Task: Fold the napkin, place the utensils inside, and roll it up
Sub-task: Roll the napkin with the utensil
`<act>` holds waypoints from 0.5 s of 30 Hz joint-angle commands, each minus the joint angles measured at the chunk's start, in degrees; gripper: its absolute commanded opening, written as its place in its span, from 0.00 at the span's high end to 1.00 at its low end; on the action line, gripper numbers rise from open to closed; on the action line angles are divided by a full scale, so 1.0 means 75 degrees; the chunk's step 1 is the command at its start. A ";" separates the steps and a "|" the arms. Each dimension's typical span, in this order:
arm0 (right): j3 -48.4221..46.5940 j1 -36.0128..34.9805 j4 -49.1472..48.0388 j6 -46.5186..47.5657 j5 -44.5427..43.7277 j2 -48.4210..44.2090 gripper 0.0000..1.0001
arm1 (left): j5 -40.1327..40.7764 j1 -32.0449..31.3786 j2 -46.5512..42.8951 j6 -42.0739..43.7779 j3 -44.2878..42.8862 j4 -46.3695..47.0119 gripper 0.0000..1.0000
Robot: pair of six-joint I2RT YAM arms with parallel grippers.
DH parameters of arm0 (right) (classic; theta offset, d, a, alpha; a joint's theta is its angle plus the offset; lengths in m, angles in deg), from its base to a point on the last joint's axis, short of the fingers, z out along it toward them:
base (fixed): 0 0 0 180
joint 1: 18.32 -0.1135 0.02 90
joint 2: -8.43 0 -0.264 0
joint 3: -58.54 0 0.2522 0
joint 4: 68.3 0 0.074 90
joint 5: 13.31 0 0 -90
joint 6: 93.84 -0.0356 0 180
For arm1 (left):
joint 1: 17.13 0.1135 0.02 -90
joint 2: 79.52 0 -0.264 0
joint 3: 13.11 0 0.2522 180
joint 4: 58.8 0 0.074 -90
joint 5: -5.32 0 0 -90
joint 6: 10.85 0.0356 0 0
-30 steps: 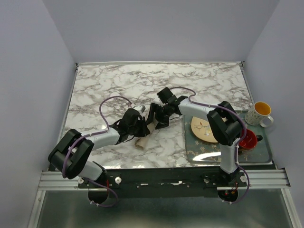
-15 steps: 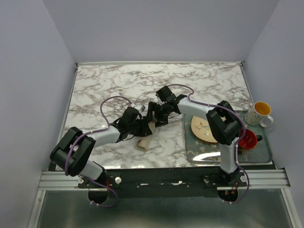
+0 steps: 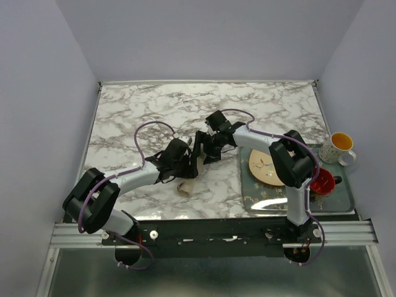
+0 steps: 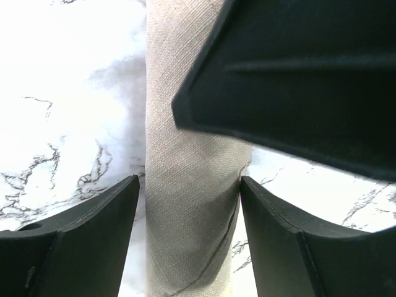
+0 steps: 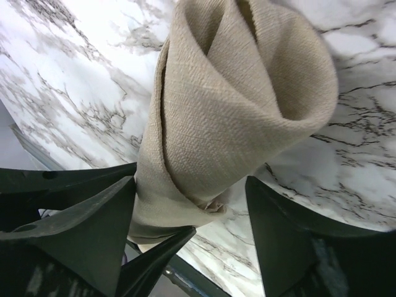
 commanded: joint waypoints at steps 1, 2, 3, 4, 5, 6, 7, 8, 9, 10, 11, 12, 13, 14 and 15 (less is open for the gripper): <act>-0.0107 0.0203 0.0036 0.0173 0.0127 -0.0248 0.18 | 0.0530 -0.0148 -0.0263 0.0160 -0.0154 -0.0349 0.25; -0.0142 0.0226 0.0036 0.0185 0.0150 -0.0283 0.17 | 0.0530 -0.0183 -0.0286 0.0183 -0.0166 -0.0372 0.23; -0.0131 0.0273 0.0036 0.0197 0.0150 -0.0353 0.15 | 0.0519 -0.0184 -0.0345 0.0195 -0.0178 -0.0372 0.22; -0.0131 0.0308 0.0012 0.0151 0.0196 -0.0377 0.13 | 0.0472 -0.0195 -0.0380 0.0195 -0.0178 -0.0361 0.22; -0.0131 0.0343 0.0024 0.0127 0.0255 -0.0388 0.13 | 0.0437 -0.0196 -0.0404 0.0195 -0.0178 -0.0361 0.22; -0.0142 0.0413 0.0024 0.0115 0.0360 -0.0400 0.13 | 0.0413 -0.0196 -0.0427 0.0195 -0.0178 -0.0361 0.22; -0.0154 0.0449 0.0024 0.0127 0.0372 -0.0458 0.13 | 0.0390 -0.0196 -0.0450 0.0195 -0.0178 -0.0337 0.21; -0.0154 0.0472 0.0024 0.0150 0.0407 -0.0482 0.13 | 0.0343 -0.0196 -0.0451 0.0195 -0.0189 -0.0337 0.21; -0.0154 0.0542 0.0024 0.0150 0.0431 -0.0529 0.13 | 0.0319 -0.0207 -0.0451 0.0184 -0.0190 -0.0337 0.21; -0.0143 0.0554 0.0024 0.0150 0.0454 -0.0610 0.13 | 0.0308 -0.0196 -0.0462 0.0184 -0.0201 -0.0325 0.21; -0.0131 0.0601 0.0035 0.0162 0.0466 -0.0669 0.13 | 0.0296 -0.0207 -0.0486 0.0172 -0.0201 -0.0325 0.21; -0.0108 0.0659 0.0036 0.0174 0.0466 -0.0728 0.13 | 0.0296 -0.0207 -0.0521 0.0172 -0.0201 -0.0314 0.21; -0.0061 0.0706 0.0036 0.0185 0.0466 -0.0763 0.13 | 0.0296 -0.0207 -0.0533 0.0183 -0.0201 -0.0325 0.21; -0.0026 0.0742 0.0036 0.0197 0.0478 -0.0880 0.13 | 0.0296 -0.0207 -0.0533 0.0184 -0.0259 -0.0360 0.21; 0.0010 0.0858 0.0036 0.0209 0.0490 -0.0939 0.13 | 0.0296 -0.0207 -0.0568 0.0195 -0.0283 -0.0395 0.21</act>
